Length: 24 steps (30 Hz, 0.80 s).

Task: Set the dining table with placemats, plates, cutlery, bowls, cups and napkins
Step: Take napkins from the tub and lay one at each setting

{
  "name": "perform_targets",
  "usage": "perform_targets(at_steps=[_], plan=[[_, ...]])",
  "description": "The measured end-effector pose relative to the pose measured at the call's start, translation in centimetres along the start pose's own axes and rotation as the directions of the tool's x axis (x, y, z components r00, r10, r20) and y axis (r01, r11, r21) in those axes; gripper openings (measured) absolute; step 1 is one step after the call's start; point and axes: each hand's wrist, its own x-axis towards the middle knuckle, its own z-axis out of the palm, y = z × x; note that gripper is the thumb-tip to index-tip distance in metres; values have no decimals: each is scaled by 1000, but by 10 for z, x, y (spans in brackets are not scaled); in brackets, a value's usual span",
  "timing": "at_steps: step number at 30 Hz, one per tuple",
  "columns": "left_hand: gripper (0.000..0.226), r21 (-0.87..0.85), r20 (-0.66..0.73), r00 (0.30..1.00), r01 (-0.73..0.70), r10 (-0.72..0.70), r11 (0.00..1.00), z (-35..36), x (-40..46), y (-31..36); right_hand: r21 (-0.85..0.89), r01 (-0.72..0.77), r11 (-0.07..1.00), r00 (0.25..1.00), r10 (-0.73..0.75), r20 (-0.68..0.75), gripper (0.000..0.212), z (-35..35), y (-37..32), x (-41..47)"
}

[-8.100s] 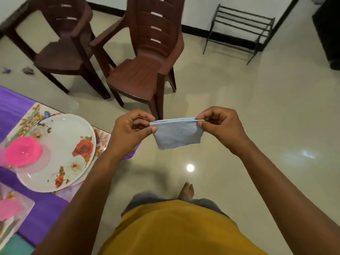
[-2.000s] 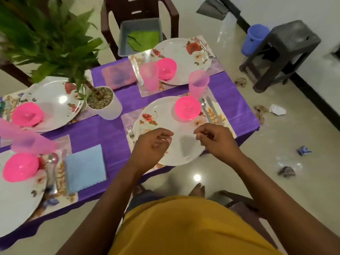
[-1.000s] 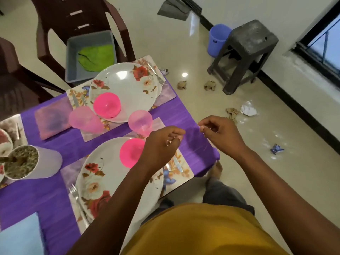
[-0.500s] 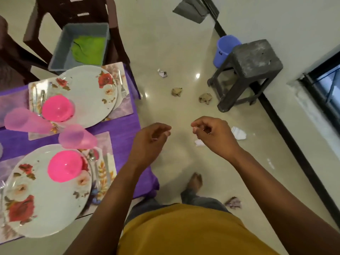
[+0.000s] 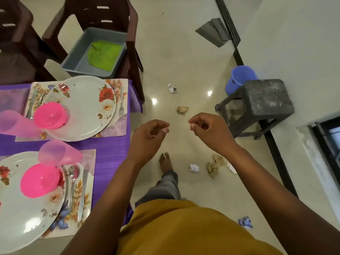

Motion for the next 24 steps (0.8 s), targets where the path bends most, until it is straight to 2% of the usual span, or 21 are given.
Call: perform_targets(at_steps=[5, 13, 24], plan=[[16, -17, -71, 997, 25, -26, 1000, -12, 72, -7, -15, 29, 999, 999, -28, 41, 13, 0, -11, 86], [18, -7, -35, 994, 101, -101, 995, -58, 167, -15, -57, 65, 996, 990, -57, 129, 11, 10, -50, 209], [21, -78, -174, 955, 231, -241, 970, -112, 273, -25, -37, 179, 983, 959, -166, 231, 14, 23, -99, 372]])
